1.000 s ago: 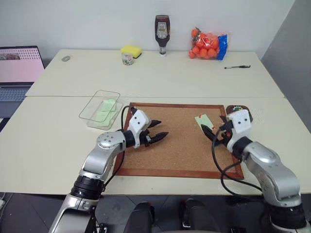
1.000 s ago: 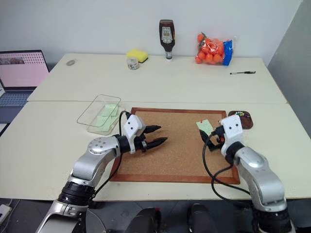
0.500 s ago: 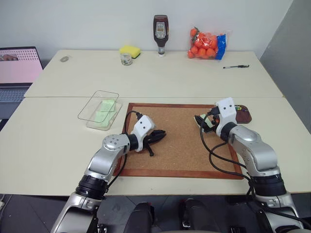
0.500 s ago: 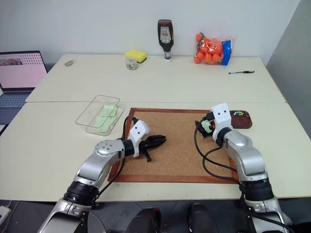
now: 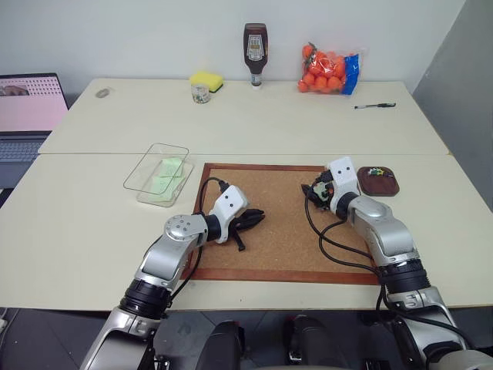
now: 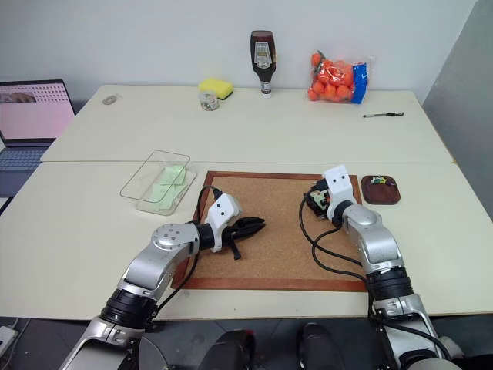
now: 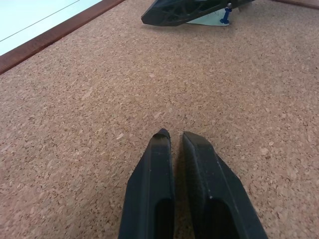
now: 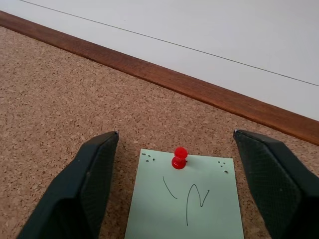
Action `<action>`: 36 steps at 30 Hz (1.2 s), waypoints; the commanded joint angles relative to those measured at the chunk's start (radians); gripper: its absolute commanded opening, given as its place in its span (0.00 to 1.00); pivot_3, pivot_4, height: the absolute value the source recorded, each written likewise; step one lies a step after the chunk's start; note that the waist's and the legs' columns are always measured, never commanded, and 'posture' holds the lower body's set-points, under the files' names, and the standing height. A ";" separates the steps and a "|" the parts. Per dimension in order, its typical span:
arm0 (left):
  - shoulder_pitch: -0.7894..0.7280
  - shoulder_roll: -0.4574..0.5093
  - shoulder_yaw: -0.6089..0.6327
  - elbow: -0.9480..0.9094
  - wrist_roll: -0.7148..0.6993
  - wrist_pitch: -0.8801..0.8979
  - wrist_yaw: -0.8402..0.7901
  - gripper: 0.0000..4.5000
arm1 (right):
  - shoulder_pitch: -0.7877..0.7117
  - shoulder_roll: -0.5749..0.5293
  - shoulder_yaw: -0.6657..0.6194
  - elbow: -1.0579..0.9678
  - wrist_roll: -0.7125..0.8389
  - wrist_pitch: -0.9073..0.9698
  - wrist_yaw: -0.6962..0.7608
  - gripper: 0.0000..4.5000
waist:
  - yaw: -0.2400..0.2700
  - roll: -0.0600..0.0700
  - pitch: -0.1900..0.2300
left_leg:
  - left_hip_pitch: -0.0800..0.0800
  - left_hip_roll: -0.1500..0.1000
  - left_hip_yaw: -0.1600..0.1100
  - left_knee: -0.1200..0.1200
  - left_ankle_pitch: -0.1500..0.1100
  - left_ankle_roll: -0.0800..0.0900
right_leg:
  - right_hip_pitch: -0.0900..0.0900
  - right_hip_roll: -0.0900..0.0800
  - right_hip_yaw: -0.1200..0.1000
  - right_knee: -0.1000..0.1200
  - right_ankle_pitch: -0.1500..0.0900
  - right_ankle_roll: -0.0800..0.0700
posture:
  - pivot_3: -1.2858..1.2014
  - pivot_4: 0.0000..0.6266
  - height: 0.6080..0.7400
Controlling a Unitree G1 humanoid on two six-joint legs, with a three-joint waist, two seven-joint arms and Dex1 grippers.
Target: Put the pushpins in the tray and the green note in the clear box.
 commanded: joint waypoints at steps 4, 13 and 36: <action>0.007 0.008 0.001 -0.042 0.004 0.000 -0.003 0.10 | -0.008 0.007 -0.023 0.002 -0.007 -0.033 0.004 0.53 | 0.000 0.000 0.000 | 0.000 0.000 0.000 0.000 0.000 0.000 | 0.000 0.000 0.000 0.000 0.000 0.000 | 0.52 0.24 1.00; 0.007 0.008 -0.001 -0.042 0.005 -0.003 -0.009 0.10 | 0.003 0.005 -0.017 0.007 -0.035 -0.044 -0.009 0.15 | 0.000 0.000 0.000 | 0.000 0.000 0.000 0.000 0.000 0.000 | 0.000 0.000 0.000 0.000 0.000 0.001 | 0.52 0.24 1.00; 0.027 0.013 -0.016 -0.048 0.030 0.007 -0.014 0.10 | 0.068 0.051 -0.101 -0.210 0.043 -0.016 -0.006 0.00 | -0.001 0.000 0.000 | 0.000 0.001 0.000 0.000 0.000 0.000 | 0.000 0.001 0.000 0.000 -0.002 0.003 | 0.52 0.24 1.00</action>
